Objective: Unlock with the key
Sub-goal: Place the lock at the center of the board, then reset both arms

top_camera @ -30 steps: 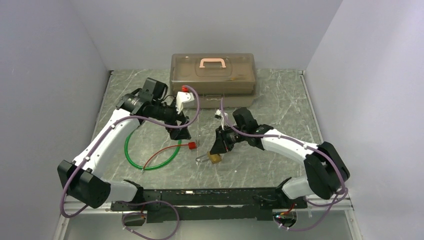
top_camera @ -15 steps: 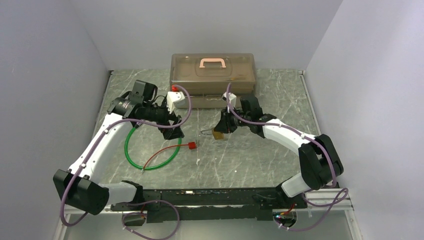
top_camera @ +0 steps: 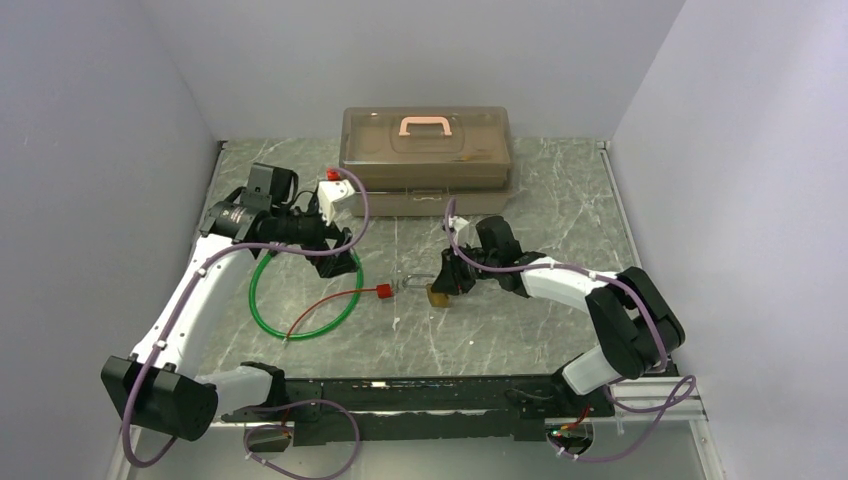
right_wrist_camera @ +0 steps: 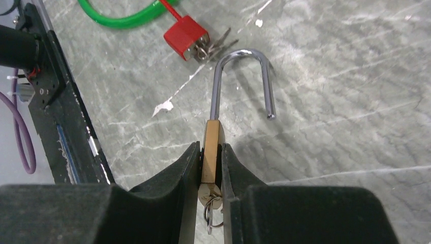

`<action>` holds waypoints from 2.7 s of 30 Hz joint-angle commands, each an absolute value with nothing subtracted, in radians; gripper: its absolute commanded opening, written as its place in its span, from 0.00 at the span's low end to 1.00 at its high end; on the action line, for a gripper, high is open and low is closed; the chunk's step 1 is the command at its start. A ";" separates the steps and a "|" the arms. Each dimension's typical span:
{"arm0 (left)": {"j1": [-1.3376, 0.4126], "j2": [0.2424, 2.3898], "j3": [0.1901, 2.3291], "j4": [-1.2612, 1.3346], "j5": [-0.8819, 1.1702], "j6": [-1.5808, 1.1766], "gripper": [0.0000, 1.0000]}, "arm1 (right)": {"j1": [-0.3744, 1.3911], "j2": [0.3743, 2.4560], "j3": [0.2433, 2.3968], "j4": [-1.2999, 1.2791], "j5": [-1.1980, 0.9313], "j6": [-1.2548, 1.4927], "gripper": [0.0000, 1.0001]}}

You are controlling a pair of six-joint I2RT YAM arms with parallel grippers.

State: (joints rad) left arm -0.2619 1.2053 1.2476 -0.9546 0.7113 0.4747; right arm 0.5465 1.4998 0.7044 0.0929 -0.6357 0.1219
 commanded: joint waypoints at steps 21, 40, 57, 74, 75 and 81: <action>-0.123 1.173 1.127 -0.822 0.586 0.411 0.99 | 0.550 1.484 0.656 0.172 -0.472 0.261 0.77; 0.313 1.160 0.738 -0.071 0.410 0.256 1.00 | 0.334 1.167 0.435 0.453 0.947 0.337 1.00; 0.316 1.234 0.387 0.604 0.472 0.128 0.99 | 0.112 1.362 0.307 0.913 0.648 0.129 0.99; 0.138 1.370 0.137 1.274 0.349 0.099 0.99 | 0.143 1.488 0.154 1.316 0.489 -0.013 1.00; 0.127 1.338 0.176 1.139 0.346 0.131 0.99 | 0.132 1.483 0.193 1.232 0.483 0.023 1.00; 0.114 1.338 0.222 1.066 0.301 0.123 0.99 | 0.057 1.482 0.244 1.118 0.430 0.091 1.00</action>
State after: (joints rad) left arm 0.1169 1.3453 0.1867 1.0103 0.3378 0.1112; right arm 0.0795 1.4948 0.2214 1.1080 0.4694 0.0578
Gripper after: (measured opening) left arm 0.994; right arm 0.994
